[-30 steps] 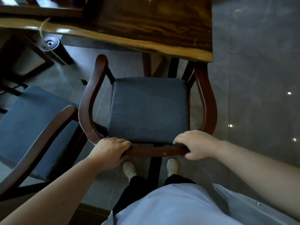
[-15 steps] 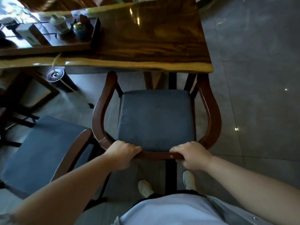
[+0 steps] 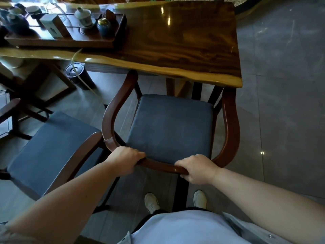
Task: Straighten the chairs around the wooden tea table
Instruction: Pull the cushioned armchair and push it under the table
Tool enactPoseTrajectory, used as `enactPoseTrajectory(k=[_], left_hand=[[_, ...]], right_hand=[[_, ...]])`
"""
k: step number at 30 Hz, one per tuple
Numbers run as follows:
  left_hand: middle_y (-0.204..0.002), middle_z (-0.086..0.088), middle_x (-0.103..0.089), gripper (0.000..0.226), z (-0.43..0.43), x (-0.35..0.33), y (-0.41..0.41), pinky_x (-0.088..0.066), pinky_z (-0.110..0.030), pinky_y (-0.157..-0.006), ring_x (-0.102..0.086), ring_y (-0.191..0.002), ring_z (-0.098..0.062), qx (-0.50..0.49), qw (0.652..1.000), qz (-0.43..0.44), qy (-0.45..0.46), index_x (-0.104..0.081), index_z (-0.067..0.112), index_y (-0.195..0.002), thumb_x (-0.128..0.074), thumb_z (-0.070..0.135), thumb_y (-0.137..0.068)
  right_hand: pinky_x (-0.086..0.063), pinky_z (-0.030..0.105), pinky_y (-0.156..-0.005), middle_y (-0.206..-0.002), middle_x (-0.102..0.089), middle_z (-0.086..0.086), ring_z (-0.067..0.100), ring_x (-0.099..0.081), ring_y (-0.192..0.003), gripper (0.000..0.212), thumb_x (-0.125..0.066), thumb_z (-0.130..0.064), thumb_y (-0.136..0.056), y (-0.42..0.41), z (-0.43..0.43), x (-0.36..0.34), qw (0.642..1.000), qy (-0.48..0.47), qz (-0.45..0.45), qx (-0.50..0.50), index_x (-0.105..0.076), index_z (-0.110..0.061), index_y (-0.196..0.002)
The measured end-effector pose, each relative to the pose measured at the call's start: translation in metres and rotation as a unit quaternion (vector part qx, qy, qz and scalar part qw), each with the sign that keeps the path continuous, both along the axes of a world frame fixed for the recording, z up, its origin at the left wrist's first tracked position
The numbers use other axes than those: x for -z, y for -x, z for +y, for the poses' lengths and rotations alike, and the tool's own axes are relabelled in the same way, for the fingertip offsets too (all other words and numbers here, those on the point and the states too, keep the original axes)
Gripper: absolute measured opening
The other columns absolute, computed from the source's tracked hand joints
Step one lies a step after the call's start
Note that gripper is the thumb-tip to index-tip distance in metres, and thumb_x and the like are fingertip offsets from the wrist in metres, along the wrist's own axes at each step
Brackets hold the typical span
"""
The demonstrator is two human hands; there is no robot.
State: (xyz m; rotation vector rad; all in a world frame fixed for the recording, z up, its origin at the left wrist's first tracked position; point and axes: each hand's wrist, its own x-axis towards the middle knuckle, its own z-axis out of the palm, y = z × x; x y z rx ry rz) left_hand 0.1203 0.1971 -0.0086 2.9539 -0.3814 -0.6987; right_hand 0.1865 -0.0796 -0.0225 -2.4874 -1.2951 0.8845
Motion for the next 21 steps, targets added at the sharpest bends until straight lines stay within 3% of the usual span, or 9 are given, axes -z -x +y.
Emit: enactPoseTrajectory(k=[3, 7, 12, 16, 21], left_hand=[[-0.098, 0.01, -0.068, 0.03, -0.005, 0.005, 0.005, -0.05, -0.035, -0.073, -0.063, -0.092, -0.017, -0.017, 1.0, -0.004, 0.007, -0.06, 0.036, -0.11, -0.057, 0.023, -0.082], [-0.099, 0.01, -0.067, 0.03, -0.02, 0.008, 0.012, -0.051, -0.036, -0.073, -0.062, -0.092, -0.016, -0.013, 1.0, 0.0, -0.012, -0.057, 0.036, -0.111, -0.057, 0.023, -0.084], [-0.114, 0.012, -0.065, 0.033, -0.03, 0.008, 0.027, -0.044, -0.036, -0.095, -0.057, -0.109, -0.014, -0.059, 0.998, -0.03, 0.001, -0.057, 0.034, -0.117, -0.06, 0.025, -0.086], [-0.13, 0.001, -0.061, 0.057, -0.039, -0.006, 0.039, -0.038, -0.041, -0.106, -0.051, -0.124, -0.022, -0.121, 0.988, -0.097, -0.012, -0.052, 0.022, -0.133, -0.068, 0.022, -0.079], [-0.139, -0.005, -0.054, 0.06, -0.037, -0.027, 0.076, -0.033, -0.042, -0.11, -0.043, -0.132, -0.024, -0.268, 0.951, -0.15, -0.032, -0.046, 0.017, -0.138, -0.065, 0.032, -0.083]], right_hand=[[-0.052, 0.038, -0.084, -0.109, -0.071, 0.0, 0.024, -0.065, -0.098, 0.032, -0.059, -0.036, -0.089, -0.003, -0.008, -0.001, 1.0, 0.002, -0.012, -0.025, -0.06, -0.026, -0.12], [-0.052, 0.038, -0.083, -0.109, -0.071, -0.005, 0.02, -0.065, -0.097, 0.03, -0.058, -0.037, -0.089, -0.004, -0.024, -0.001, 0.999, -0.005, -0.014, -0.049, -0.06, -0.029, -0.118], [-0.053, 0.04, -0.079, -0.11, -0.068, -0.009, 0.02, -0.064, -0.1, 0.029, -0.053, -0.046, -0.088, -0.004, -0.027, 0.001, 0.997, 0.005, -0.011, -0.079, -0.059, -0.031, -0.112], [-0.047, 0.041, -0.093, -0.132, -0.06, -0.008, 0.017, -0.055, -0.121, 0.067, -0.037, -0.075, -0.085, -0.021, -0.013, -0.016, 0.99, 0.046, 0.001, -0.135, -0.049, -0.031, -0.135], [-0.044, 0.041, -0.099, -0.152, -0.042, -0.007, 0.015, -0.04, -0.136, 0.071, -0.042, -0.07, -0.089, -0.036, 0.04, -0.045, 0.976, -0.022, -0.041, -0.213, -0.031, -0.033, -0.149]])
